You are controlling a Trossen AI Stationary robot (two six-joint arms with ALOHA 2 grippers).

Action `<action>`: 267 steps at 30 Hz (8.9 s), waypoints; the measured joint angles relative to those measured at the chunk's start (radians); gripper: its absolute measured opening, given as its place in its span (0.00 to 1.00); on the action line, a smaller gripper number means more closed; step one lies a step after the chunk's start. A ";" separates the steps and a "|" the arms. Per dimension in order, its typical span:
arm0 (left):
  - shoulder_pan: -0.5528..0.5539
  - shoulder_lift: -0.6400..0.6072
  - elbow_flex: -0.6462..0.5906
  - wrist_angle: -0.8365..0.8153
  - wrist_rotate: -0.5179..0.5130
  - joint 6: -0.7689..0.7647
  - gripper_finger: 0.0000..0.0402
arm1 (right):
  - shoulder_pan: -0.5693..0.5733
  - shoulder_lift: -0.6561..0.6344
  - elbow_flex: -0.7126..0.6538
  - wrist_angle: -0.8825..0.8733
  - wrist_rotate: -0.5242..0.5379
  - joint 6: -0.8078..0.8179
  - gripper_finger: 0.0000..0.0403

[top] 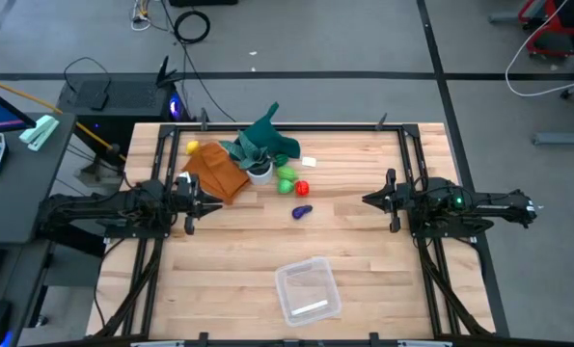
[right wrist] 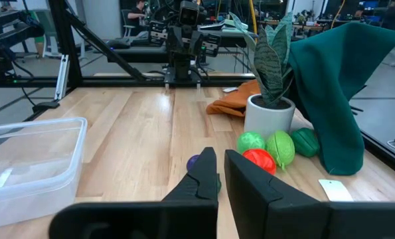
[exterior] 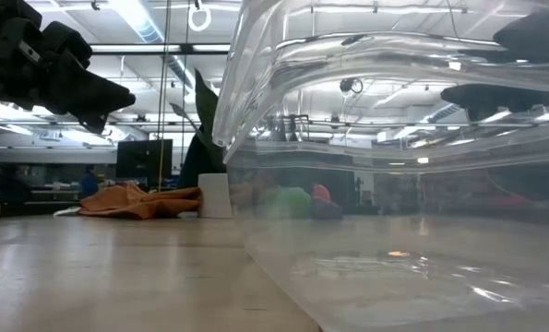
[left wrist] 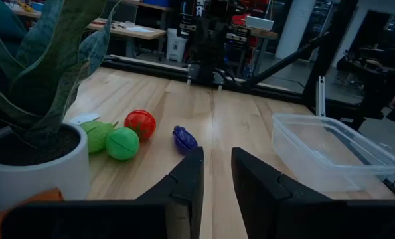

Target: Pick and placing Produce into tupperware

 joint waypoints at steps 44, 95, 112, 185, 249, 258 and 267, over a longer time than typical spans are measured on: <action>0.001 0.000 0.000 0.000 -0.023 0.038 0.21 | 0.000 0.000 0.000 0.000 0.000 0.002 0.00; 0.001 0.000 0.000 0.736 -0.330 0.036 0.13 | 0.000 0.000 0.001 0.935 0.071 -0.014 0.00; 0.001 0.000 0.032 0.739 -0.629 -0.083 0.13 | 0.000 0.000 0.005 0.968 0.389 0.144 0.00; 0.486 0.950 1.128 0.392 0.775 -0.408 0.02 | -0.349 0.973 1.062 0.198 -0.435 0.480 0.00; 0.855 1.202 1.128 -0.801 0.050 -0.150 0.55 | -0.272 1.160 1.062 -0.088 -0.251 0.420 0.07; 0.843 1.203 1.127 -0.663 0.063 -0.147 0.51 | -0.272 1.160 1.062 -0.087 -0.250 0.420 0.07; 0.875 1.235 1.160 -0.471 0.170 -0.134 0.48 | -0.273 1.160 1.062 -0.087 -0.248 0.412 0.07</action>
